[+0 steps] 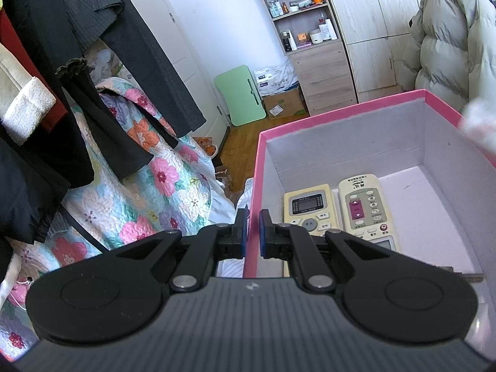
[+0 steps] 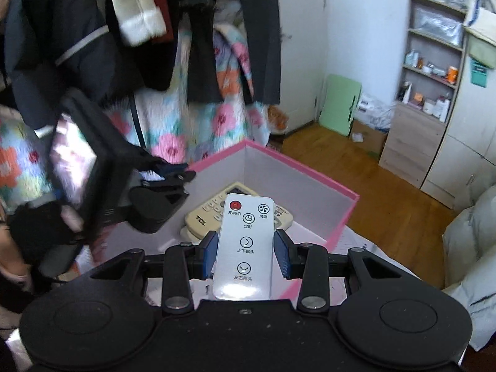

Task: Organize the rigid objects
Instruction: 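Carry the small white remote into the pink box and open the right gripper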

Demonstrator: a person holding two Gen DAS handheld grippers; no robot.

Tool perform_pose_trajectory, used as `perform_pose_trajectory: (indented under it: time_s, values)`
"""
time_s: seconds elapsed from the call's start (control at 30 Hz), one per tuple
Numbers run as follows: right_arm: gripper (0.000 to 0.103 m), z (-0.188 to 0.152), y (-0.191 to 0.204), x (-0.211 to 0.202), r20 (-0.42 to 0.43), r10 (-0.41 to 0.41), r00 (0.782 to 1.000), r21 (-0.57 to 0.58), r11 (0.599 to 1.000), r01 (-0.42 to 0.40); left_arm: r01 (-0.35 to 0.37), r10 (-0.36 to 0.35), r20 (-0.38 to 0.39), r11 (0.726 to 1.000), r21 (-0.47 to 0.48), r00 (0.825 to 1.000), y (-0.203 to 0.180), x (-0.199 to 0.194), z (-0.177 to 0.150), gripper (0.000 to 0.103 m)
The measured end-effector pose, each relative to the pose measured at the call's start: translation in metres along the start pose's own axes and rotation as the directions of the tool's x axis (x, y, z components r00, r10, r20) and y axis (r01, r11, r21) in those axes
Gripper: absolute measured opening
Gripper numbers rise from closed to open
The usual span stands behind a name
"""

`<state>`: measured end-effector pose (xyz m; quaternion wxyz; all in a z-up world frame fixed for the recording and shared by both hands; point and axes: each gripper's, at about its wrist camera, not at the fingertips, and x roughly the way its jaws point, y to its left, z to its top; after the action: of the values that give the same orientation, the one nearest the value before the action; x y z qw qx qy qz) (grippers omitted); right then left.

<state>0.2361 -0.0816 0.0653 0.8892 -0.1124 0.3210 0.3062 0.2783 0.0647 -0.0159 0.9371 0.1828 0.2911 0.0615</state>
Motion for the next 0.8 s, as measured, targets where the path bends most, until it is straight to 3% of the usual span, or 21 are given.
perform_pose_trajectory:
  time_s: [0.27,0.37,0.5,0.6,0.67,0.8]
  values:
    - [0.044,0.002,0.018,0.068,-0.152,-0.082,0.985,-0.089,0.994,0.069,0.006,-0.006,0.016,1.000,-0.022,1.000,0.003,-0.002,-0.001,0.007]
    - [0.044,-0.004,0.031,0.078,-0.170,-0.205,0.964,-0.210,0.963,0.168,0.001,-0.001,0.018,1.000,-0.016,1.000,0.002,-0.002,-0.001,0.007]
    - [0.044,-0.008,0.029,0.081,-0.239,-0.146,0.960,-0.174,0.979,0.105,0.009,-0.009,0.021,1.000,-0.026,1.000,0.003,-0.002,-0.001,0.007]
    - [0.045,-0.015,0.031,0.082,-0.280,-0.170,0.945,-0.201,0.973,0.116,0.013,-0.013,0.022,1.000,-0.028,1.000,0.004,-0.002,-0.001,0.007]
    - [0.048,-0.017,0.031,0.077,-0.264,-0.176,0.948,-0.192,0.973,0.127,0.012,-0.011,0.021,1.000,-0.028,1.000,0.004,-0.002,-0.001,0.007]
    - [0.049,-0.018,0.026,0.039,-0.155,-0.125,0.980,-0.121,0.987,0.107,0.014,-0.013,0.021,0.999,-0.032,1.000,0.004,-0.002,-0.001,0.007]
